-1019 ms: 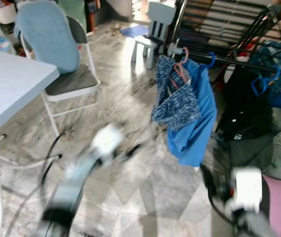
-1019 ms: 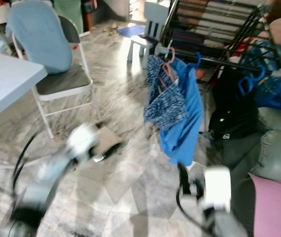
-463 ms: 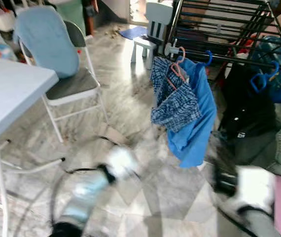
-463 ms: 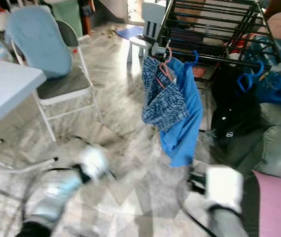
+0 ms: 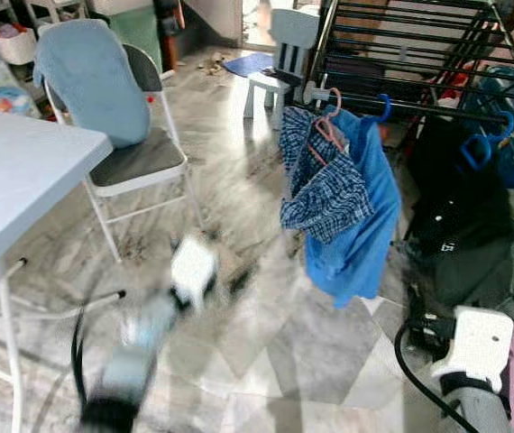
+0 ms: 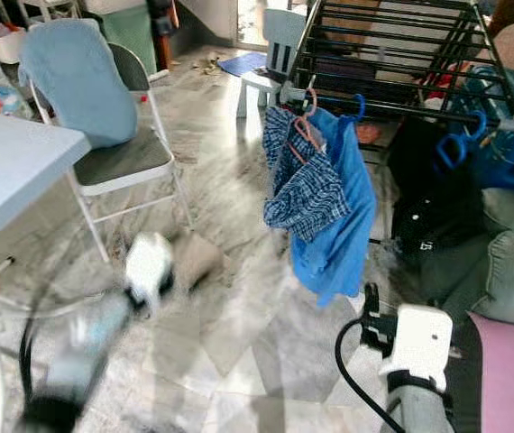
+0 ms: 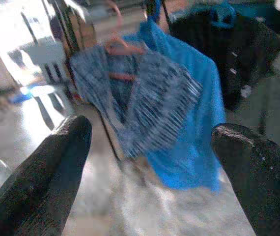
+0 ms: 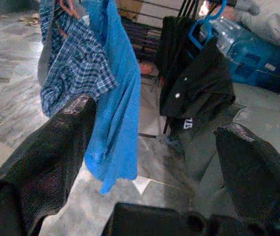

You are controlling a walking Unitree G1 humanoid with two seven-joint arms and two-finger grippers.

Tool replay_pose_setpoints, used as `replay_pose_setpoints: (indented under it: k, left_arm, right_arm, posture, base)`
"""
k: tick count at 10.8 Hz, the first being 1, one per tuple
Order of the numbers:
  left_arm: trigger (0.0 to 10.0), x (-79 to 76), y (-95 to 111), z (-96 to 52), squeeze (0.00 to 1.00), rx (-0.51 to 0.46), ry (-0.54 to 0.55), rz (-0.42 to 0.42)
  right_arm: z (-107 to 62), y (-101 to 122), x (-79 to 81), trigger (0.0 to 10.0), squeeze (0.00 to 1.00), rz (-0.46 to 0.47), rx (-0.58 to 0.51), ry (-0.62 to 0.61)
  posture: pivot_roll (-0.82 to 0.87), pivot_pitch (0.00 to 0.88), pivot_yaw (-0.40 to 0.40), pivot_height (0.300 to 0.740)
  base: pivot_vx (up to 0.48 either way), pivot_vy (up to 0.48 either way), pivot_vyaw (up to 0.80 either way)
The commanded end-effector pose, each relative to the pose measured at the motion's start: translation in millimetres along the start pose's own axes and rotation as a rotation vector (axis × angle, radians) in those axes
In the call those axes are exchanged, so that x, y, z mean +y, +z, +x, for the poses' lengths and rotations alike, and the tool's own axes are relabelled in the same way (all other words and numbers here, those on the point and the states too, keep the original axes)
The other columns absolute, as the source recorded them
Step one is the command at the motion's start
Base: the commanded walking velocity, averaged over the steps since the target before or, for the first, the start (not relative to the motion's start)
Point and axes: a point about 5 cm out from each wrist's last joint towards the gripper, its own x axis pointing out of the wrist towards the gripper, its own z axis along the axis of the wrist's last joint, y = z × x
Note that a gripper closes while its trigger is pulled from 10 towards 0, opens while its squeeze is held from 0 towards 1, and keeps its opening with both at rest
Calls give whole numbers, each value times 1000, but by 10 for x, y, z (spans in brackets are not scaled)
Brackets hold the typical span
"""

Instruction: Hang hanger

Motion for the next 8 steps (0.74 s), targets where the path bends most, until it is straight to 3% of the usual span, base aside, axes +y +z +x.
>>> replay_pose_setpoints:
  k: [1, 2, 3, 5, 6, 7, 8]
  left_arm:
    - [10000, 127, 52, 60, 0, 4, -31, 71]
    - [10000, 251, 72, 86, 0, 35, -77, 93]
    - [10000, 320, 84, 78, 0, 72, -194, 155]
    - [10000, 370, 179, 110, 0, 65, -357, 280]
    - [10000, 536, 150, 103, 0, 121, -225, 181]
    - [10000, 596, 31, -25, 0, 162, -120, 70]
    - [10000, 505, -201, -265, 0, 212, 8, -54]
  right_arm:
    - [31, 21, -17, 10000, 0, -11, -13, -4]
    - [55, 27, -29, 10000, 0, -19, -18, -4]
    - [85, 28, -35, 10000, 0, -18, -17, 10]
    - [145, 48, 28, 10000, 0, -74, -32, 34]
    - [141, 86, 50, 10000, 0, -58, -30, 57]
    - [113, 125, -1, 10000, 0, -41, -45, 45]
    - [67, 136, -137, 10000, 0, -22, -52, -12]
  posture:
    - [20, 0, -24, 740]
    - [30, 0, -31, 740]
    - [64, 0, -48, 740]
    - [78, 0, -59, 740]
    - [58, 0, -36, 740]
    - [35, 0, -15, 740]
    - [25, 0, -29, 740]
  base:
    - [0, 0, 0]
    - [0, 0, 0]
    - [0, 0, 0]
    - [0, 0, 0]
    - [0, 0, 0]
    - [0, 0, 0]
    - [0, 0, 0]
